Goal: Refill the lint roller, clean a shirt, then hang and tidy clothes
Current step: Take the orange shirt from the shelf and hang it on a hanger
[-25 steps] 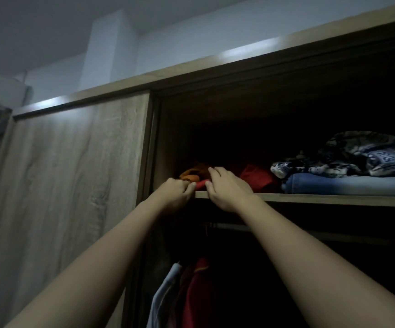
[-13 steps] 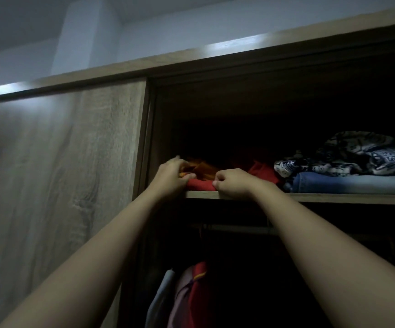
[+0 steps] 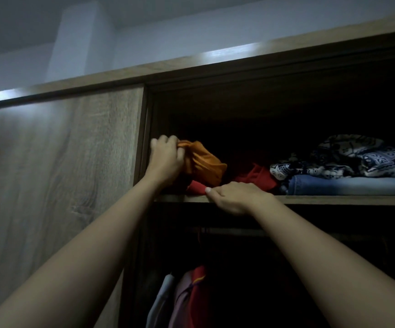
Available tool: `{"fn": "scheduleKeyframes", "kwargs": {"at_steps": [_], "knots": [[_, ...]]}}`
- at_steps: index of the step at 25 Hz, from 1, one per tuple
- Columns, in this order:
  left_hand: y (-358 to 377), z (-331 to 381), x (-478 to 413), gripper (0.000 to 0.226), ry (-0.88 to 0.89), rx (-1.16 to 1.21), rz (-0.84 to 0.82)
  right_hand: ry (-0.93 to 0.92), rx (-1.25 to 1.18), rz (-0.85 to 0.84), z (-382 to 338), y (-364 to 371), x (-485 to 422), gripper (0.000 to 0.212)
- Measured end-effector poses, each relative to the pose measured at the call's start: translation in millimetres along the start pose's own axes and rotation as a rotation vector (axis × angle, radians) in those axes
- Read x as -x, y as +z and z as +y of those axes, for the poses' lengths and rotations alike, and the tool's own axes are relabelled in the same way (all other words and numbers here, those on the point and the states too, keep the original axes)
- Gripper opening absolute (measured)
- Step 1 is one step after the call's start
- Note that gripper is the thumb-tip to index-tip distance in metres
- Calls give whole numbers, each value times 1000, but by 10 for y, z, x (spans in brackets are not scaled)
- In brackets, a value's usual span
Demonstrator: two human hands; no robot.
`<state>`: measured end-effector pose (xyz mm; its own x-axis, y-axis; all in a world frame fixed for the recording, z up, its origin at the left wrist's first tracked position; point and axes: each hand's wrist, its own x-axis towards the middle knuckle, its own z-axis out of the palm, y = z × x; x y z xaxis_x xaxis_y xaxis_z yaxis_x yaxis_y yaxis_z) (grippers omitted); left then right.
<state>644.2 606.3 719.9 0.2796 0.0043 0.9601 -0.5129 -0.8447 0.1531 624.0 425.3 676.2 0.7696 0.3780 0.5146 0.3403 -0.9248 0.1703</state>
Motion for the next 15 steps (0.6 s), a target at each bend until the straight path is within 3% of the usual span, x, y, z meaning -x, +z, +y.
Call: {"fn": "scheduleKeyframes", "kwargs": {"at_steps": [2, 4, 7, 11, 15], "knots": [[-124, 44, -46, 14, -19, 115, -6, -3, 31, 34, 11, 6, -8, 59], [-231, 42, -35, 12, 3, 228, -163, -12, 81, 81, 62, 11, 3, 61], [-287, -11, 93, 39, 104, 238, -332, -96, 167, 131, 191, 17, 97, 59], [-207, -63, 229, 41, 93, 377, -437, -162, 251, 129, 453, -14, 225, 57], [-64, 21, 273, 51, 163, 210, -471, -211, 303, 141, 670, -69, 374, 55]]}}
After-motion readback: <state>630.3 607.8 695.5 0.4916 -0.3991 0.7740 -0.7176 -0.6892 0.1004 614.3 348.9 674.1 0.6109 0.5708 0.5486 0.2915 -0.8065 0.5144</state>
